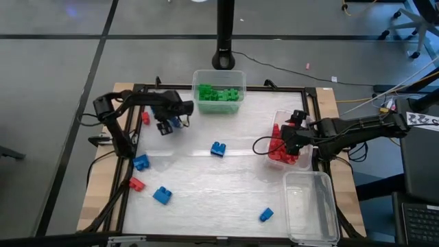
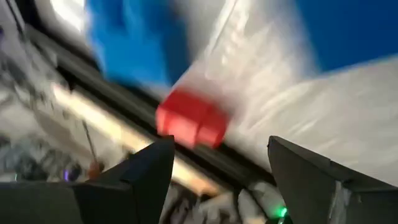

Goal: Sort blocks
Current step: Put the red game piece into the middle right transparent bin

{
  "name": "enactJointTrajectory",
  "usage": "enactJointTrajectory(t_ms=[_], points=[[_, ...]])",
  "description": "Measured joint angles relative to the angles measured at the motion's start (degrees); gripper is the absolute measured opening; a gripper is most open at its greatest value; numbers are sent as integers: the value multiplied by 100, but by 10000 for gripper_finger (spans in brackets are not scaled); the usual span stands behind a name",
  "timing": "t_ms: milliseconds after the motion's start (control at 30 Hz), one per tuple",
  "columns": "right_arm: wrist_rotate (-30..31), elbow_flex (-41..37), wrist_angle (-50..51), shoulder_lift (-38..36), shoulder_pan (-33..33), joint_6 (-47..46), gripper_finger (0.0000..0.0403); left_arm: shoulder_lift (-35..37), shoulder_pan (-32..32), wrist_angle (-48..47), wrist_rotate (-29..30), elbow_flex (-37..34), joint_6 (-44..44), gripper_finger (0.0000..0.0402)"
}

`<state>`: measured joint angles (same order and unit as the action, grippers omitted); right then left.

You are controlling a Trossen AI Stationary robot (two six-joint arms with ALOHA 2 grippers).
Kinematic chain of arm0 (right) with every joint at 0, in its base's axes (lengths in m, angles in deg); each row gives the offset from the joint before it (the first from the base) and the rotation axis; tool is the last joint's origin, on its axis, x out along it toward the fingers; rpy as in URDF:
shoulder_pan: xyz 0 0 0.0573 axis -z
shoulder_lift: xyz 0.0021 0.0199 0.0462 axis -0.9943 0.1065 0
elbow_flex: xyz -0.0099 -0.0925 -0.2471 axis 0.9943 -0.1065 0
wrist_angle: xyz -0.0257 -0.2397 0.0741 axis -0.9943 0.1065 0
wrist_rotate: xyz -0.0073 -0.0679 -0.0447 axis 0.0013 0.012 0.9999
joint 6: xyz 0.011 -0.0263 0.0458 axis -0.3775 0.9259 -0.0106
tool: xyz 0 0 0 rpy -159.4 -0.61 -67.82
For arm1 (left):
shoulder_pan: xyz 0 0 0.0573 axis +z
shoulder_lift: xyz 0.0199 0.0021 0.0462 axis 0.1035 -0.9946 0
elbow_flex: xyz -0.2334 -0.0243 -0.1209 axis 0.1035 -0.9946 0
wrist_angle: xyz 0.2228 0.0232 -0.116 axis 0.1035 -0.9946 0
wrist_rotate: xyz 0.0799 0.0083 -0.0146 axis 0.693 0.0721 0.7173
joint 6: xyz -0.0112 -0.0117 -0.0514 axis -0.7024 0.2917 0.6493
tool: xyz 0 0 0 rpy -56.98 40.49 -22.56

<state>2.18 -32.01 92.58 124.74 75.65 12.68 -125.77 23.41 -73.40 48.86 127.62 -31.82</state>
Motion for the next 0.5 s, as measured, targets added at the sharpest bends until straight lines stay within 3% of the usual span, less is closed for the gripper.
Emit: enactJointTrajectory(t_ms=[500], points=[[-6, 0, -297, 0, 0, 131, 347, -13, 1544, 207, 226, -519, -482, 248]])
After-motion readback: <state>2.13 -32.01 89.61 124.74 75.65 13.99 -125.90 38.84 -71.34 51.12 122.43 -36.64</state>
